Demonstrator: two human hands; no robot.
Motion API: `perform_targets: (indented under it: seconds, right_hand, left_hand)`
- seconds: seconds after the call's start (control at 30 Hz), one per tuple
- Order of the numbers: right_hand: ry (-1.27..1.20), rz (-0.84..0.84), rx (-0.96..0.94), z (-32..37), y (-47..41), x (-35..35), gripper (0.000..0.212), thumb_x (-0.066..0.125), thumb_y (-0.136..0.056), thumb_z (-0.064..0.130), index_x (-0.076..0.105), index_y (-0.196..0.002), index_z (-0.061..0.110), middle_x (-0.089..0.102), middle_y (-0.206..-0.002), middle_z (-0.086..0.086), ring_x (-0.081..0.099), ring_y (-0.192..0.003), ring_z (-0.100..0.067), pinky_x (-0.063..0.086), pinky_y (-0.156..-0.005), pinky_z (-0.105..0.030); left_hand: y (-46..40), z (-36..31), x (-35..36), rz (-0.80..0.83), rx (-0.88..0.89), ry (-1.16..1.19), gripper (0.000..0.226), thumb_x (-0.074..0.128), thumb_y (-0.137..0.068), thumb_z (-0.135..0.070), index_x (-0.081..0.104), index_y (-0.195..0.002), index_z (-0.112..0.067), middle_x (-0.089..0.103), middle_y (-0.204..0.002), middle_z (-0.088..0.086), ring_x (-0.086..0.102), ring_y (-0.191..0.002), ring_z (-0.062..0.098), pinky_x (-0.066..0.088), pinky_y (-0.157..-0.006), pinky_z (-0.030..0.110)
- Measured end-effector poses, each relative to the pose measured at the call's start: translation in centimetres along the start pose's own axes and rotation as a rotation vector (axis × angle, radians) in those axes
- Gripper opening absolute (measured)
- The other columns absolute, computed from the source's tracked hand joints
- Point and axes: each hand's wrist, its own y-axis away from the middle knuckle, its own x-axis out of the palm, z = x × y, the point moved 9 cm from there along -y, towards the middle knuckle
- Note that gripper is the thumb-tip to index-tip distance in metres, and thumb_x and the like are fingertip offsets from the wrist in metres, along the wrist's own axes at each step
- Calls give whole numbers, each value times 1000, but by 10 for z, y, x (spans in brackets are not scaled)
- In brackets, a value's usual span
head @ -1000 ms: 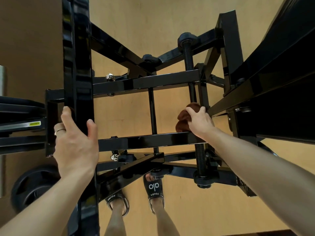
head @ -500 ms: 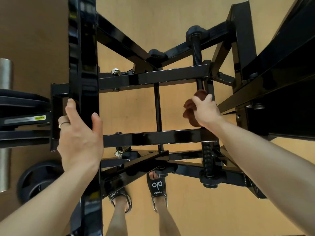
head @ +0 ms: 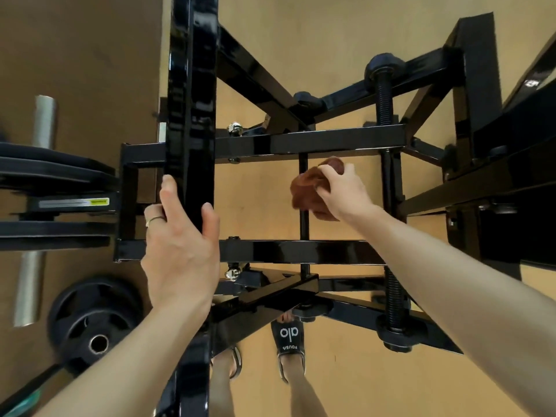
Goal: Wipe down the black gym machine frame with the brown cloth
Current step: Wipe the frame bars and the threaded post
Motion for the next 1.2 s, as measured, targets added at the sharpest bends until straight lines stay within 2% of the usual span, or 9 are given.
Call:
perform_targets:
  seconds: [0.27,0.5,0.57,0.67,0.77,0.83,1.0,1.13,1.2]
  right_hand:
    - [-30,58,135,3,-78,81,53,50,-102,54,34,-150,38,36,-140,-8,48,-126,-34,51,-83,-34]
    - [-98,184,175,-9,-118,124,59,59,-99,42,36,-152,31,28,-157,-15,39,-136,-45,46,-103,-51]
    - [-276,155,295,-19,-111,123,61,54,-99,51,32,-150,26,47,-139,-13,58,-114,-36,61,-78,-42]
    - [-339,193,444,-36,-88,137,55,50,-100,58,29,-143,30,56,-116,-7,63,-88,-25,48,-38,-21]
    - [-281,546,409,-33,-50,180,72,72,-82,43,37,-144,32,54,-137,-13,62,-112,-35,63,-74,-44]
    - [-122,713,339,-34,-29,198,88,78,-76,40,37,-153,32,38,-157,-14,44,-138,-40,44,-111,-53]
    - [-23,648,321,-30,-20,181,69,67,-97,26,32,-157,24,25,-162,-18,32,-145,-42,32,-117,-50]
    - [-535,354,493,-22,-53,141,56,55,-100,48,31,-148,31,55,-128,-6,61,-97,-28,51,-64,-39]
    - [-683,272,524,-19,-89,125,51,54,-101,44,40,-146,23,61,-122,-1,59,-90,-18,44,-62,-29]
  left_hand:
    - [0,3,3,-21,49,63,58,47,-106,-43,21,-155,-27,46,-139,15,40,-92,12,40,-69,37]
    - [-2,6,7,-14,80,86,63,53,-102,-41,23,-155,-26,48,-139,9,24,-92,-13,27,-64,11]
    - [-3,7,7,-7,83,93,62,53,-101,-42,23,-154,-30,48,-136,8,29,-93,-9,30,-63,15]
    - [-2,7,7,-6,82,125,62,53,-101,-42,24,-153,-30,49,-133,8,34,-94,0,37,-65,27]
    - [-2,5,5,-5,79,119,62,52,-101,-41,24,-155,-27,49,-135,9,33,-96,-2,37,-66,29]
    - [-1,4,6,8,73,111,62,52,-102,-41,23,-155,-27,47,-138,8,28,-94,-8,32,-62,25]
    - [-2,4,6,19,73,120,63,52,-102,-41,22,-155,-28,47,-136,9,38,-95,5,32,-59,17]
    - [-2,6,5,9,85,121,62,52,-101,-42,21,-154,-33,48,-131,8,43,-91,11,36,-58,23]
    - [-2,7,7,12,90,121,62,52,-100,-42,21,-153,-34,47,-128,6,44,-90,12,37,-58,20]
